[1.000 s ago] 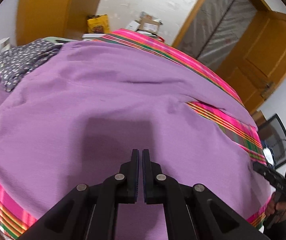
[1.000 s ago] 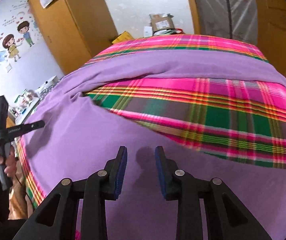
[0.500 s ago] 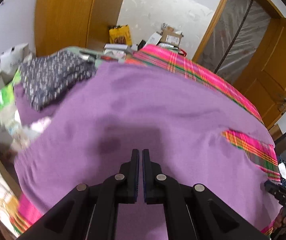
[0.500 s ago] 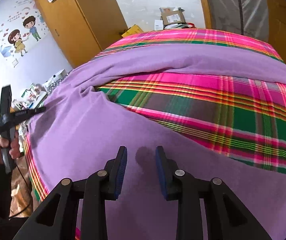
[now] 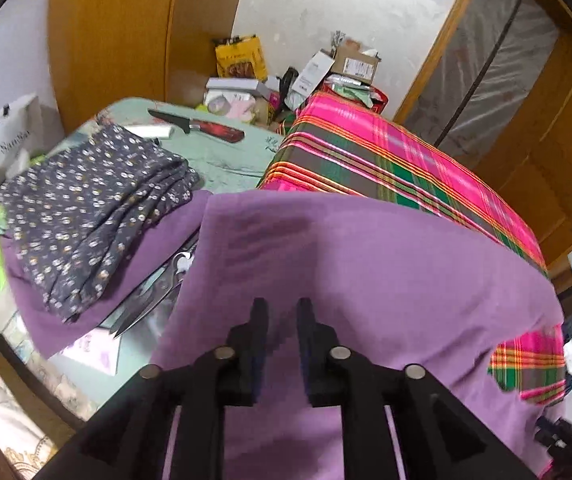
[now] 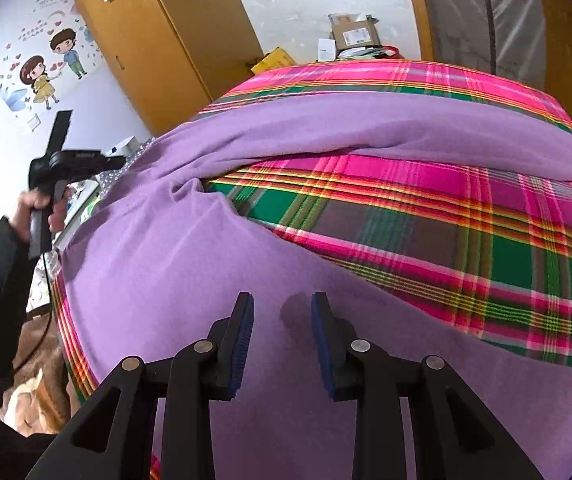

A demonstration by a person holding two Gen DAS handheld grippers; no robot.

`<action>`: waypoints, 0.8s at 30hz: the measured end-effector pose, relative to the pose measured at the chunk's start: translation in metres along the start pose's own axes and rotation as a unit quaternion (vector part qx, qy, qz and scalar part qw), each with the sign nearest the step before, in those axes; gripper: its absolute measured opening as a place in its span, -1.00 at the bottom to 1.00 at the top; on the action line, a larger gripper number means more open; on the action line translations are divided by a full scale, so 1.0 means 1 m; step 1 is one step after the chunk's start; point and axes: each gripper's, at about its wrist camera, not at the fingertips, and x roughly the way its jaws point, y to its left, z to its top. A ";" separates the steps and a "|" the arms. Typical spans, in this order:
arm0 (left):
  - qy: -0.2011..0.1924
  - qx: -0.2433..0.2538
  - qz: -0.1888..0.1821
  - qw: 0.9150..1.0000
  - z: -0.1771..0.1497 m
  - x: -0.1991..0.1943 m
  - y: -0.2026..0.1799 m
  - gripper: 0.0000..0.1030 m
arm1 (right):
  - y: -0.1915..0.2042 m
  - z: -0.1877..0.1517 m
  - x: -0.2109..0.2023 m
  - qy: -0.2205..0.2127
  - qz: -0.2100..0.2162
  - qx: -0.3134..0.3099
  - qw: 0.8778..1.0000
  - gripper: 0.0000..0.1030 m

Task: Fold clothes

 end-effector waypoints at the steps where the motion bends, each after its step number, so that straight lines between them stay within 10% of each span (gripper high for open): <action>1: 0.007 -0.004 0.006 1.000 0.005 0.008 0.003 -0.70 | 0.001 0.001 0.002 0.001 0.001 -0.001 1.000 -0.40; 15: -0.014 0.031 0.085 0.996 0.028 0.052 0.007 -0.66 | 0.012 0.011 0.016 0.007 0.000 -0.006 1.000 -0.39; 24: -0.051 0.017 0.069 0.996 0.010 -0.005 -0.007 -0.66 | 0.012 0.009 0.001 -0.015 -0.004 0.002 1.000 -0.37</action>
